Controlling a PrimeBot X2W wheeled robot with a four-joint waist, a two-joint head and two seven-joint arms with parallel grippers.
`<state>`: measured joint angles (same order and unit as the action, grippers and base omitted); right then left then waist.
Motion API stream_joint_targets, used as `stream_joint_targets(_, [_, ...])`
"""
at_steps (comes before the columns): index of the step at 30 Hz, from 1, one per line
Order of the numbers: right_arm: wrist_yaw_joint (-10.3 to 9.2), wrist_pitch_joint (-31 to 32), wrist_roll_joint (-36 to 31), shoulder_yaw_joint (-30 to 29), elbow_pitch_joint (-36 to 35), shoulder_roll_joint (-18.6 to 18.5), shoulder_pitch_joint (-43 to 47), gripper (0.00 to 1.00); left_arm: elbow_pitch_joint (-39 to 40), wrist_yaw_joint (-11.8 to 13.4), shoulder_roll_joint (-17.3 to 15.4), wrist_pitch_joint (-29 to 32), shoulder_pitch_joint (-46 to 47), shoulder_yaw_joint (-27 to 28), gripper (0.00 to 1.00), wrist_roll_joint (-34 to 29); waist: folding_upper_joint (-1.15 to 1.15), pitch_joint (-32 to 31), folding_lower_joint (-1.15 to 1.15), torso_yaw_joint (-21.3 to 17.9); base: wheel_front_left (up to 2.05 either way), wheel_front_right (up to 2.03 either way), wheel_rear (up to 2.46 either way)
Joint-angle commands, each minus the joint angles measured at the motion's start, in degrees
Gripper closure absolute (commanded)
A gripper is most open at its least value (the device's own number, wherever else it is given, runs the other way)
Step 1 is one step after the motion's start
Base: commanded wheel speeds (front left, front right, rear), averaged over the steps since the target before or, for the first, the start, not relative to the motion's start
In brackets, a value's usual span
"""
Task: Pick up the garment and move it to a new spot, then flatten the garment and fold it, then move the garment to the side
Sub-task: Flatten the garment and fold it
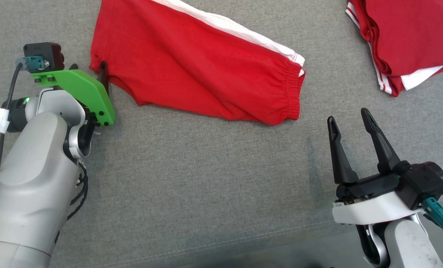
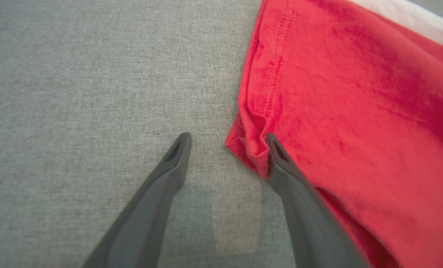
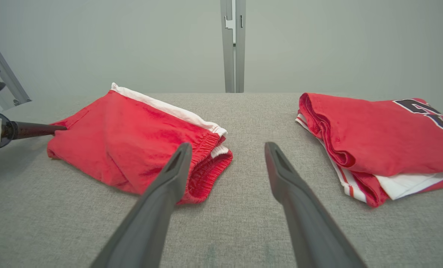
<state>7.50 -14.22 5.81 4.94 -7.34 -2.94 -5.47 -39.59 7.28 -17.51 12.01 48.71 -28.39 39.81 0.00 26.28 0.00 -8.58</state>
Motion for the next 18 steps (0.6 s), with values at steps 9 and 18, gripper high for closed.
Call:
stream_joint_targets(9, [-0.03,0.1,-1.7,0.8,0.8,0.0,0.4,0.00,0.7,-1.3,0.8,1.1,-3.5,-1.3,1.00,1.4,0.00,-0.5,0.00,0.7,0.00,0.00,0.00])
stream_joint_targets(18, [-0.03,0.6,-2.5,0.8,1.1,0.0,-0.2,0.00,2.9,-2.0,1.5,-1.4,-5.9,-0.8,1.00,2.6,0.00,-2.4,0.00,1.6,0.00,0.00,0.00])
